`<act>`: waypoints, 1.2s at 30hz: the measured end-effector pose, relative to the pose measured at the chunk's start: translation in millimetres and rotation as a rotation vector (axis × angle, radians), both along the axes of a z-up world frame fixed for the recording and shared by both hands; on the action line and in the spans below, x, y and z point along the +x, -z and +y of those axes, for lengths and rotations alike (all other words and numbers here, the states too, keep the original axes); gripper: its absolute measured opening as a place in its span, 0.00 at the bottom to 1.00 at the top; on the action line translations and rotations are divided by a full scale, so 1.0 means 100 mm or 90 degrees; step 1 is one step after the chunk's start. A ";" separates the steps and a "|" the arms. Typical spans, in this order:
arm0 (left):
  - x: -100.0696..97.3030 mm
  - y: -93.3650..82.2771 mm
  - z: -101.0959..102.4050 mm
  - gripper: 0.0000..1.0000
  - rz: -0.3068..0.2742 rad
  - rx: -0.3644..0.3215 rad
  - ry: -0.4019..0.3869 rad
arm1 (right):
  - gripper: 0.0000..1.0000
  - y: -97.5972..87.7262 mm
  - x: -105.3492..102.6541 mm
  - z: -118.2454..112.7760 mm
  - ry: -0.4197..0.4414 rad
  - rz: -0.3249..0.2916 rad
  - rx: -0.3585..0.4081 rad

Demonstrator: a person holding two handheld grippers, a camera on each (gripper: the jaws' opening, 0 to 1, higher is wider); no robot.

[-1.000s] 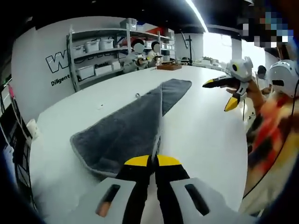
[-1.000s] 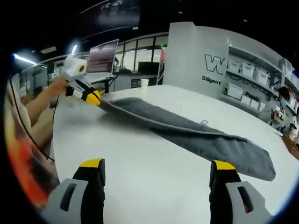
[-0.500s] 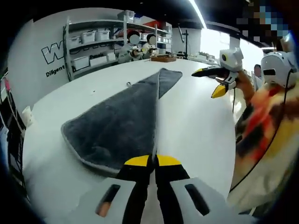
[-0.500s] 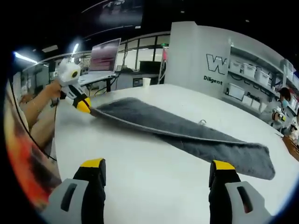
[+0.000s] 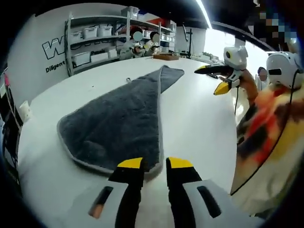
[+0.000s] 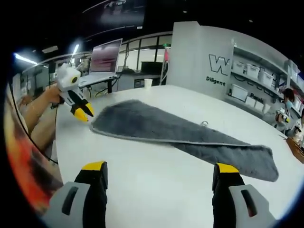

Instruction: Open the folded towel by lifting each exposed corner and separating the folded layers until the towel lies flat within the target outline without major curled edges

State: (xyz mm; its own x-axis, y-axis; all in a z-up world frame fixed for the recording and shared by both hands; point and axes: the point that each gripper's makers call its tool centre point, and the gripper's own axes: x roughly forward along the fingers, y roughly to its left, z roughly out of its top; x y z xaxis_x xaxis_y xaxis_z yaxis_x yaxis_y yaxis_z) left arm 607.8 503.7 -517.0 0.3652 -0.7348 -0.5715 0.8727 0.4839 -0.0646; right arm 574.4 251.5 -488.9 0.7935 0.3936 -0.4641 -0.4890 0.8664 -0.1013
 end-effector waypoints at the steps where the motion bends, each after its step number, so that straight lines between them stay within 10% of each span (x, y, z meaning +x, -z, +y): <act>1: -0.01 -0.04 -0.02 0.27 0.004 -0.017 -0.008 | 0.91 0.00 0.00 0.00 0.000 0.000 0.001; 21: -0.10 -0.37 -0.47 0.98 -0.027 -0.177 -0.081 | 0.90 0.07 0.04 0.02 -0.017 0.026 -0.018; 36: -0.06 -0.24 -0.37 1.00 -0.027 -0.157 -0.129 | 0.91 -0.08 0.30 -0.62 0.021 0.009 -0.053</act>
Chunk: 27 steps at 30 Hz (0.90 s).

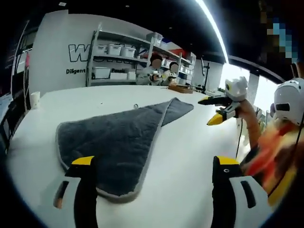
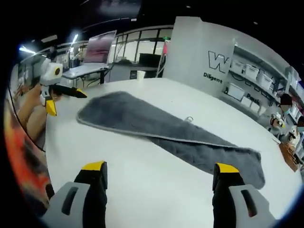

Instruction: Open the folded towel by lifting each exposed corner and separating the folded layers until the towel lies flat within the target outline without major curled edges

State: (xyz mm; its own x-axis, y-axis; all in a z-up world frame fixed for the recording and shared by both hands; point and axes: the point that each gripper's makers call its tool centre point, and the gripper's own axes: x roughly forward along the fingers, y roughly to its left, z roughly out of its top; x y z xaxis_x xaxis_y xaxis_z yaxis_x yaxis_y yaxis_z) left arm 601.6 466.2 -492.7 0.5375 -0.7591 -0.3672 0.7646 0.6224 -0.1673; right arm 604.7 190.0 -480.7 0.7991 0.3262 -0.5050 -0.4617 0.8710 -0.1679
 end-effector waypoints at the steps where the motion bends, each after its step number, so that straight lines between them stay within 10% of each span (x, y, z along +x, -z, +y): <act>1: 0.00 0.00 0.00 1.00 0.000 -0.002 -0.001 | 0.90 -0.04 0.03 -0.04 -0.001 -0.005 0.009; 13: 0.01 0.00 0.11 0.99 0.004 -0.019 -0.016 | 0.85 -0.31 0.69 -1.14 0.088 -0.065 0.014; 27: 0.03 -0.01 0.24 0.99 0.003 -0.011 -0.049 | 0.71 -0.21 1.40 -2.38 0.220 -0.054 -0.009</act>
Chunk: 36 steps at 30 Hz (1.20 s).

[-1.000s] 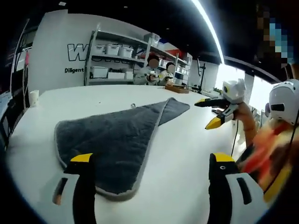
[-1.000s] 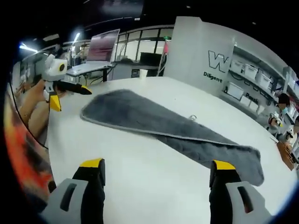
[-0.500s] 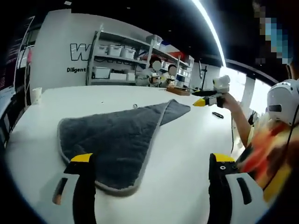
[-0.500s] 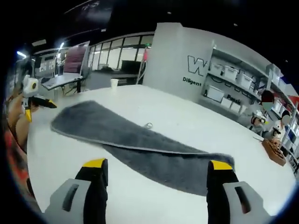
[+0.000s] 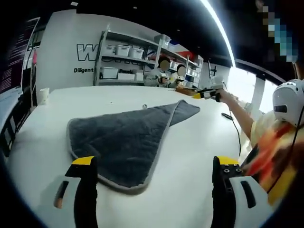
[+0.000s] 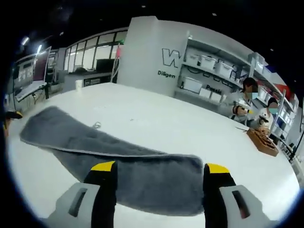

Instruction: Open the folded towel by lifting each exposed corner and separating the folded layers until the towel lies flat within the target outline without major curled edges

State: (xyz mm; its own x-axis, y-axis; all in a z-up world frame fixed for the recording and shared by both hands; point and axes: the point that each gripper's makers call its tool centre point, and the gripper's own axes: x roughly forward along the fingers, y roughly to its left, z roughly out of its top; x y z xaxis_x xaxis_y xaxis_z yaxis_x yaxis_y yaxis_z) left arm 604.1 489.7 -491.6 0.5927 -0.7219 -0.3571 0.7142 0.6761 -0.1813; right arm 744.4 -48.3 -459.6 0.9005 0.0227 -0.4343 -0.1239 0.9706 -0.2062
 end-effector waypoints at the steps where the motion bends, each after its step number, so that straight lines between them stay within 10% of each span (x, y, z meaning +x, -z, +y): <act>1: 0.00 0.00 0.00 0.99 0.000 -0.001 -0.002 | 0.72 0.02 0.03 -0.06 0.011 0.003 0.006; 10: -0.02 -0.04 0.00 0.99 -0.012 0.011 -0.001 | 0.62 0.37 0.44 -0.72 0.028 0.041 -0.052; 36: -0.09 -0.05 0.01 0.99 -0.013 0.043 -0.010 | 0.01 0.88 0.88 -0.94 -0.014 0.112 -0.097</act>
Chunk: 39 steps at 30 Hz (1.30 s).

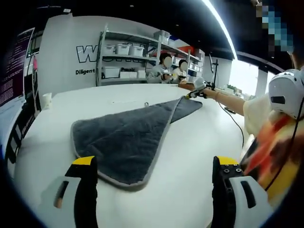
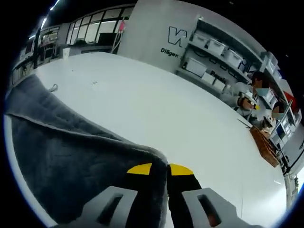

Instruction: Open the folded towel by lifting each exposed corner and separating the folded layers until the towel lies flat within the target outline without major curled edges

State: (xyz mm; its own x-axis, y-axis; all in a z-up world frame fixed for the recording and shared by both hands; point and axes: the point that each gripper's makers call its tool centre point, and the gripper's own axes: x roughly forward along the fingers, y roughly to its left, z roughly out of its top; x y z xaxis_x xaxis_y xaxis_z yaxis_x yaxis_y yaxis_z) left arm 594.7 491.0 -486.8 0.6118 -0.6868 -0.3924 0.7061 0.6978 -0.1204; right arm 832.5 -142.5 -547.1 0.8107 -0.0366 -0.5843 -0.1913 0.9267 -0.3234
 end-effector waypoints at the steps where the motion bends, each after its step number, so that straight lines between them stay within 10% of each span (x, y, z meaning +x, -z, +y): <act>1: 0.00 -0.01 0.00 0.99 -0.001 -0.005 -0.001 | 0.00 0.00 -0.01 0.02 -0.005 -0.003 0.003; 18: 0.01 0.02 0.00 0.99 0.006 -0.022 0.001 | 0.00 -0.41 -0.38 0.17 -0.014 -0.057 -0.031; 29: 0.03 0.04 -0.05 0.99 0.008 -0.034 0.023 | 0.00 -0.89 -0.87 0.36 -0.025 -0.117 -0.049; 39: 0.05 0.06 -0.08 0.98 0.014 -0.044 0.040 | 0.00 -0.98 -1.43 0.49 -0.039 -0.113 -0.062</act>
